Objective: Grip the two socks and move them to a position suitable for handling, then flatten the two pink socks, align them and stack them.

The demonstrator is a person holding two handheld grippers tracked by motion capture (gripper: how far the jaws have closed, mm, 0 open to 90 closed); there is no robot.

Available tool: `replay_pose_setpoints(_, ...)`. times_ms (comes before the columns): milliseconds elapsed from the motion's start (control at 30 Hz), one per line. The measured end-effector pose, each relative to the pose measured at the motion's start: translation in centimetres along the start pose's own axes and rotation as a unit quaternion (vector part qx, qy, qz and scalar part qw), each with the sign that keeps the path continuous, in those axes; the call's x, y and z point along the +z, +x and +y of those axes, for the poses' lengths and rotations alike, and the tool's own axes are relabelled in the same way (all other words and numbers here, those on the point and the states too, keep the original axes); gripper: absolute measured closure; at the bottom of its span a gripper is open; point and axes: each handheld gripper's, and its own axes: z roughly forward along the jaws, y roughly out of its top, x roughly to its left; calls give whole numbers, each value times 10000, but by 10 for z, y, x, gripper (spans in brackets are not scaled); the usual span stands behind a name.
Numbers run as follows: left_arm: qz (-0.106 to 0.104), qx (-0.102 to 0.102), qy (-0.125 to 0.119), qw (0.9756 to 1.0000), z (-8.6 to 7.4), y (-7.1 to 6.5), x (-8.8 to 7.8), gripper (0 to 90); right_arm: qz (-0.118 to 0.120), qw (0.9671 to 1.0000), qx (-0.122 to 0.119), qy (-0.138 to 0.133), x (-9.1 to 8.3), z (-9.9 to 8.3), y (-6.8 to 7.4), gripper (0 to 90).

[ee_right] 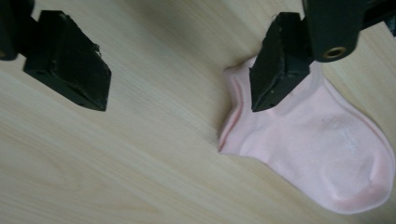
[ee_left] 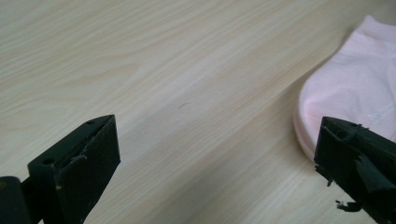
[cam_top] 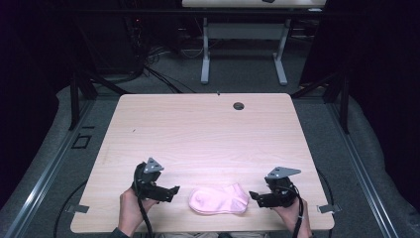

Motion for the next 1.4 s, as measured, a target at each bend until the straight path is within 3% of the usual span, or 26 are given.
replay_pose_setpoints(67,94,-78,-69,9999,-6,7,-3,3,-115,9998,106,-155,-6,-3,-7,161)
replay_pose_setpoints(333,454,-361,-51,9983,-30,26,-7,3,-452,9977,452,-225,-19,-18,-32,158)
replay_pose_setpoints(500,622,-573,-126,9963,-44,39,-6,2,-721,9943,724,-303,-21,-29,-46,134)
replay_pose_setpoints(833,1151,-695,-157,9908,-72,61,1,0,-1200,9871,1017,-292,-14,-50,-72,37)
replay_pose_setpoints(1000,1234,-620,-127,9903,-79,67,6,0,-1400,9839,1078,-285,-9,-56,-81,24)
replay_pose_setpoints(1167,1156,-662,-160,9910,-80,70,9,0,-1579,9818,1050,-71,-3,-58,-84,18)
replay_pose_setpoints(1400,1116,-770,-138,9907,-79,72,12,0,-1575,9817,1054,-202,0,-58,-84,0)
